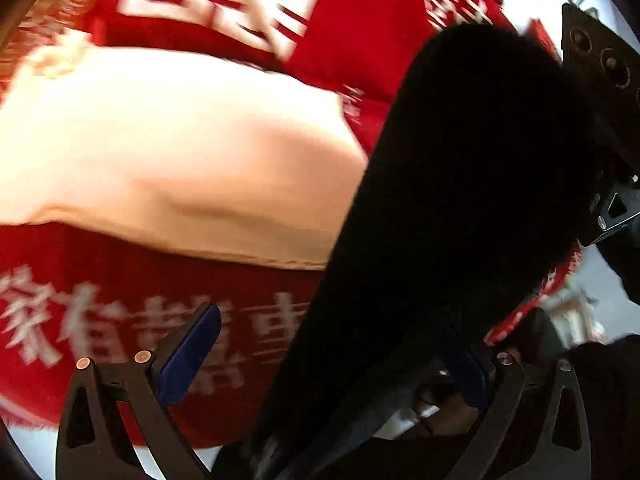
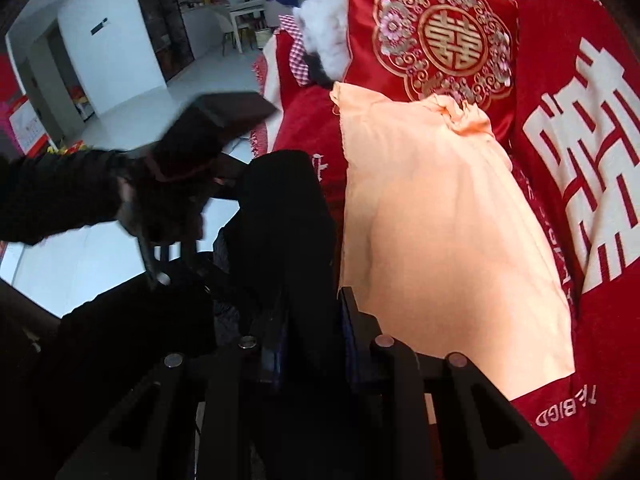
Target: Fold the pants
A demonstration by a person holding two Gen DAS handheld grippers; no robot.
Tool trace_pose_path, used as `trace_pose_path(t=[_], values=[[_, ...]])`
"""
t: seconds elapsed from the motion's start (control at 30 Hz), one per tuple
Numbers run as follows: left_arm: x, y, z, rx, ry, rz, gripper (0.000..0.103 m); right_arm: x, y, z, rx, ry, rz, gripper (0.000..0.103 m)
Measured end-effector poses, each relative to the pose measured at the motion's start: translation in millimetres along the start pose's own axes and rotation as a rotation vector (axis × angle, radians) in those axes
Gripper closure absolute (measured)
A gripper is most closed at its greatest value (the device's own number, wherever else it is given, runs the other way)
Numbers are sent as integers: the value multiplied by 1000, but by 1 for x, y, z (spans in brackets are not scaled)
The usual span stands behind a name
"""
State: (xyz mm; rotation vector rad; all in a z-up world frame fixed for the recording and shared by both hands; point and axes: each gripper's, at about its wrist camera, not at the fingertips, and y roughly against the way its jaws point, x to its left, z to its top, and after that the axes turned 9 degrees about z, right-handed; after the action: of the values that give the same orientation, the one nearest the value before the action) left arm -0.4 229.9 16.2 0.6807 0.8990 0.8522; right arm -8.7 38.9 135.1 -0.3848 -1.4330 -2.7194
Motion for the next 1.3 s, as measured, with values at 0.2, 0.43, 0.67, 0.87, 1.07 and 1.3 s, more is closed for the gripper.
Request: trace_pose_path(t=[0.2, 0.43, 0.67, 0.87, 1.07, 1.3], values=[[-28, -34, 1, 131, -47, 64, 43, -29, -15, -2, 12, -120, -49, 67], [-22, -34, -4, 155, 49, 121, 60, -29, 11, -19, -20, -205, -183, 34], [-29, -31, 0, 174, 89, 132, 69, -6, -48, -81, 145, -250, -333, 31], [-29, -26, 5, 197, 103, 160, 71, 6, -48, -105, 94, -428, -370, 28], [-48, -22, 12, 206, 52, 209, 75, 36, -3, -156, 198, -318, -474, 28], [-67, -13, 22, 218, 54, 240, 76, -31, 28, -171, 165, -345, -385, 28]])
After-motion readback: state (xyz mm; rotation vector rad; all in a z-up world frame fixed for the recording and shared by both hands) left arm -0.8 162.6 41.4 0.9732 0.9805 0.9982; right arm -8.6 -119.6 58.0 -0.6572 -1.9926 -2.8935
